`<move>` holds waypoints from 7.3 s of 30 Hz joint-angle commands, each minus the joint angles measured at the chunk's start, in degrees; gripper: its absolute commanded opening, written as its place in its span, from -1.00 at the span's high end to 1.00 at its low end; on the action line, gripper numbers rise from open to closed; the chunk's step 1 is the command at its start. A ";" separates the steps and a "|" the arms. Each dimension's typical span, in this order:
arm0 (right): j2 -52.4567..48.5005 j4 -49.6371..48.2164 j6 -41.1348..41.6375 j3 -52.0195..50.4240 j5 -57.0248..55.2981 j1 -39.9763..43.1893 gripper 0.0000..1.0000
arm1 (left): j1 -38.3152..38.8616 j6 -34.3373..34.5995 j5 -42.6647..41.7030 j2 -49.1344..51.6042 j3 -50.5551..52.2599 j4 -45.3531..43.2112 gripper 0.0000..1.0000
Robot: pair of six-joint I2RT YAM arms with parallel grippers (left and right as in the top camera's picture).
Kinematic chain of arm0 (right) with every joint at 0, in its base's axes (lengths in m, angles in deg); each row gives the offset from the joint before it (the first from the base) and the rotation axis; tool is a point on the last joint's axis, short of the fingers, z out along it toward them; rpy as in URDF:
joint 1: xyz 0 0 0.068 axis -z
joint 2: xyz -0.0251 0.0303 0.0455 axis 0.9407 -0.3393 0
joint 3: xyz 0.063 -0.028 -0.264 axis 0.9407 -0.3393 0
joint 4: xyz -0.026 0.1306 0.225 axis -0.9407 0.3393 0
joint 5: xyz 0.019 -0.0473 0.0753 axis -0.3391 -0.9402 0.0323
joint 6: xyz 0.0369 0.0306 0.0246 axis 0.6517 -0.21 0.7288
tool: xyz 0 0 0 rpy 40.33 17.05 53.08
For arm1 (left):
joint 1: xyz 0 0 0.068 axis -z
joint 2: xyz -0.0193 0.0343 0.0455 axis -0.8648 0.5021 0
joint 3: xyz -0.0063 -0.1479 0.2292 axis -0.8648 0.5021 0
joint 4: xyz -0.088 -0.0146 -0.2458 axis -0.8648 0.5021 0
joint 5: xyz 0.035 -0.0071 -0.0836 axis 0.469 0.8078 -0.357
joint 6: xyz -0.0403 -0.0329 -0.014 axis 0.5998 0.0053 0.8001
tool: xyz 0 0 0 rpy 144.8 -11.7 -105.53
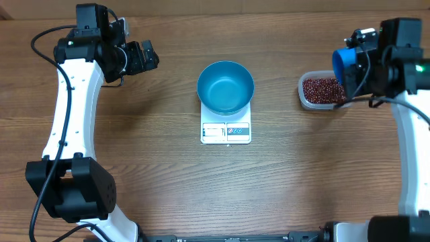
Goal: Scoop item into bowl and weigh 150g on scale
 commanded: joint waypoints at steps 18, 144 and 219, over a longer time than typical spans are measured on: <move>-3.56 0.26 0.46 0.11 1.97 -0.11 0.93 | 0.13 -1.49 0.33 -1.73 -1.16 -0.07 -0.99; -14.12 -0.98 2.21 0.02 -0.39 -0.11 0.93 | 41.33 -1.03 16.26 3.13 31.54 -28.92 0.91; -14.12 -0.57 2.21 0.02 -0.37 -0.11 0.93 | 43.54 0.70 22.27 6.27 27.06 -21.22 0.92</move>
